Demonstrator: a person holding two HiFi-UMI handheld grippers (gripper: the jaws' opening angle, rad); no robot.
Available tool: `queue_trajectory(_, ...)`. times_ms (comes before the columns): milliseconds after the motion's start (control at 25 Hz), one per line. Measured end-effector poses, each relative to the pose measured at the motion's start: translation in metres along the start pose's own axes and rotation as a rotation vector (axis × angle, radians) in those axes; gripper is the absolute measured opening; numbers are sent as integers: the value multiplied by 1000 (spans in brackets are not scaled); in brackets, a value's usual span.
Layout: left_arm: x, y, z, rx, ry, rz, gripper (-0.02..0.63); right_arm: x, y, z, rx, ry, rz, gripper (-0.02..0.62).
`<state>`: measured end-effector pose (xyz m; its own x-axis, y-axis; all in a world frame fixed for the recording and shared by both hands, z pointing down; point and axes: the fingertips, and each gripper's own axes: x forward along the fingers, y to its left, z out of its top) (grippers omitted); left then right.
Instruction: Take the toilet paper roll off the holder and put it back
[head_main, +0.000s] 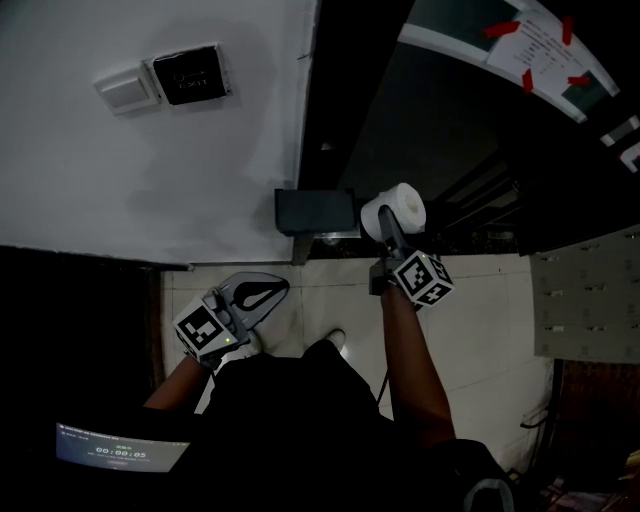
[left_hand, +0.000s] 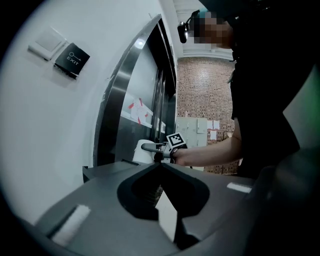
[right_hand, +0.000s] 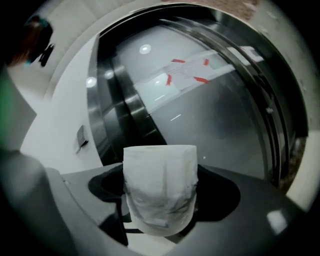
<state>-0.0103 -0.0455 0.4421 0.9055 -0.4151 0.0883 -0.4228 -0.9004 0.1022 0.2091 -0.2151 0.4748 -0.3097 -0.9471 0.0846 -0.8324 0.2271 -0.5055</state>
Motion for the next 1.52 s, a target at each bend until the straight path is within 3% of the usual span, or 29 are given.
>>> queue_trajectory(240,-8,1,-3,5,2,19,2,-2,-64,-41,722,-147,-38,416)
queue_trajectory(400,-12,1,-1,-19,12,31,2,0,-76,-74,935,-184,-54,416)
queue_trajectory(560,-15,2,-2,-15,13,36,2,4,-77,-100,1006,-168,-67,416)
queue_trajectory(1200,-21,3,-5,-9,6,40,2,17,-29,-140,1007,-56,-33,416)
queue_trajectory(1520,-29,6,-6,-24,13,49,2,17,-20,-152,1036,-108,-86,417)
